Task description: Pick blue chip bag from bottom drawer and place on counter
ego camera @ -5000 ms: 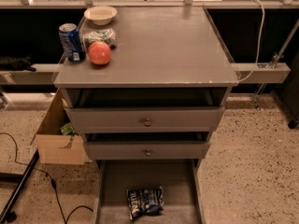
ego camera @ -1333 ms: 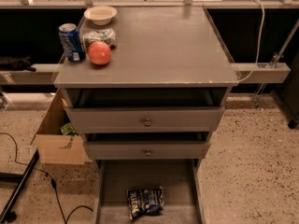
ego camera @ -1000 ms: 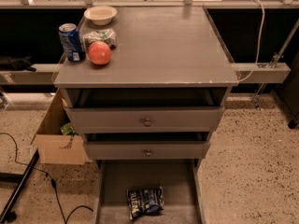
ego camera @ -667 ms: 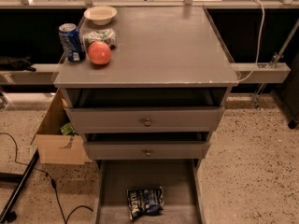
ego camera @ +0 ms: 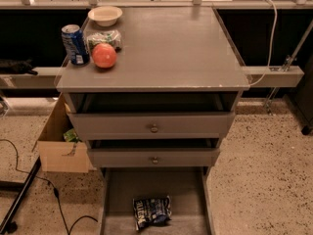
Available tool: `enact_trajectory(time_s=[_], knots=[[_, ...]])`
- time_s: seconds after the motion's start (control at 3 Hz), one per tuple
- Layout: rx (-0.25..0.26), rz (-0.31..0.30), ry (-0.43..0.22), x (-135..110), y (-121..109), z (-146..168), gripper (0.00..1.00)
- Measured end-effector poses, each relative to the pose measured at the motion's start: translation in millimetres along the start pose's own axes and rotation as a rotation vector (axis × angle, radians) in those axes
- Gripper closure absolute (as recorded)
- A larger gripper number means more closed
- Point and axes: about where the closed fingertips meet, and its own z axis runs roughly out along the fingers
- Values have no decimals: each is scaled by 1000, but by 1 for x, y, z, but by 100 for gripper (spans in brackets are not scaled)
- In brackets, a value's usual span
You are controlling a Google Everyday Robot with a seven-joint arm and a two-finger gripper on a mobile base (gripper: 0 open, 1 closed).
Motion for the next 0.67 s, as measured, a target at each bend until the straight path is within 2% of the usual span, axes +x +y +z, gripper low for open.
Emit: enact_trajectory(time_s=[0.67], knots=[[0, 0, 0, 0, 0, 0, 0]])
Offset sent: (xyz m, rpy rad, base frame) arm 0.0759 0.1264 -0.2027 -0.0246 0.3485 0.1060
